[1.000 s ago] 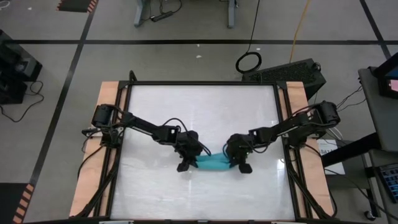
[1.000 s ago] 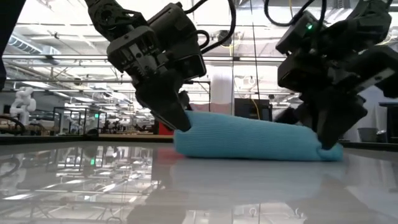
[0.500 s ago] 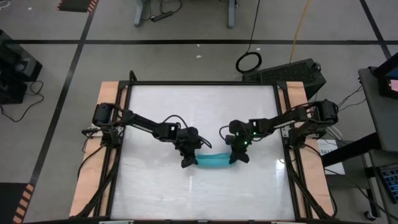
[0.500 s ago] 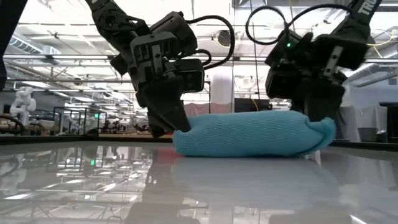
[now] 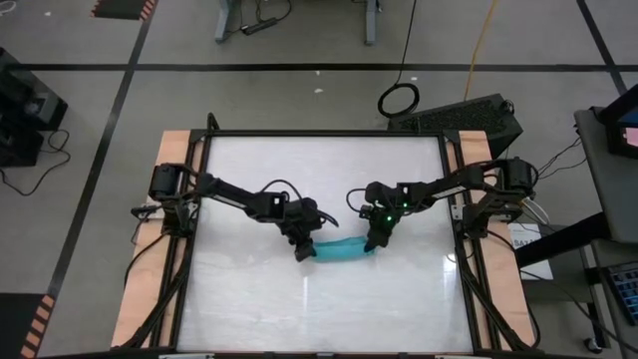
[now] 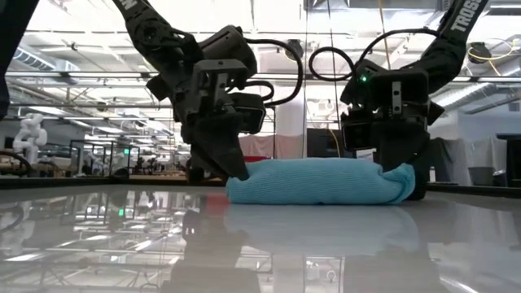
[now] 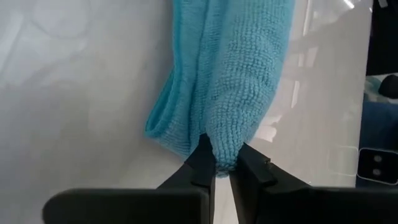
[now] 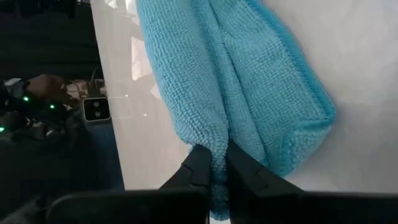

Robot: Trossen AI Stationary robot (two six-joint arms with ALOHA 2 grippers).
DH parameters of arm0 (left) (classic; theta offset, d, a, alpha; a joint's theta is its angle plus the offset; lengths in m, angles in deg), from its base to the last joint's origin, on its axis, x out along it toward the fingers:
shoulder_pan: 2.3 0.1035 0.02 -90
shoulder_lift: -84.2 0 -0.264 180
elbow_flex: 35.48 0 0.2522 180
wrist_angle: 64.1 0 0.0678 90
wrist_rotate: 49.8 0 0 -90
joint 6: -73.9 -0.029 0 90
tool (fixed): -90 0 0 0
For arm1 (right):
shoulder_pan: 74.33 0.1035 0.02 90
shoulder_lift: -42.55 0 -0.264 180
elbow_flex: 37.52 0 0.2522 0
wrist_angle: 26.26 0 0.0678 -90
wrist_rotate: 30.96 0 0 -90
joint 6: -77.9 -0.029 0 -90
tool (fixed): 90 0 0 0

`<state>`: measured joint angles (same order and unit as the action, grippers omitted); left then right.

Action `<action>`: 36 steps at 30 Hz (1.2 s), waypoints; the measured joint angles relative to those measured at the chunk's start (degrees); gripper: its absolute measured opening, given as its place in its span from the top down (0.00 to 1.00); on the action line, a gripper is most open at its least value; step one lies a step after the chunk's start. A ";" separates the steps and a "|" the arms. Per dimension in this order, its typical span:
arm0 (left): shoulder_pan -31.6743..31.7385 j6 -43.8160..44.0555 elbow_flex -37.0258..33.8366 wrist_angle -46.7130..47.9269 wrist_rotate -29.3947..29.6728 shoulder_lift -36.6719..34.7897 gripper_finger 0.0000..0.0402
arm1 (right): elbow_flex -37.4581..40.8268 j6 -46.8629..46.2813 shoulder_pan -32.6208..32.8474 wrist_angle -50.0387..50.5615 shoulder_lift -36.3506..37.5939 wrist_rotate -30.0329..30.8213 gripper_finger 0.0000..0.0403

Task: Roll towel
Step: Roll the blue microfiber towel

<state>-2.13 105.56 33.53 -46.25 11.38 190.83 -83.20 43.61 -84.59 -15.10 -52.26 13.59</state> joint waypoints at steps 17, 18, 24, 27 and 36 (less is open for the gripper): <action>0.49 0.96 -0.09 3.62 -1.86 0.00 0.91 | 0.60 6.47 -4.90 9.36 13.84 -0.04 0.58; 0.49 0.96 -0.09 3.61 -1.86 0.02 0.91 | 0.60 8.17 -4.28 9.51 15.36 -0.08 0.57; 0.56 0.99 -0.07 3.55 -1.82 0.02 0.91 | 0.46 22.57 5.33 7.09 22.48 9.41 0.59; 0.56 0.98 0.00 3.96 -1.82 0.02 0.91 | 0.44 32.38 11.49 4.97 23.53 15.97 0.61; 0.59 0.99 0.02 4.11 -2.24 0.02 0.91 | -0.40 43.05 19.47 -0.87 19.31 26.42 0.63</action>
<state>-1.54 106.55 33.55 -42.14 9.15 190.85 -83.60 86.66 -65.12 -15.97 -32.95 40.01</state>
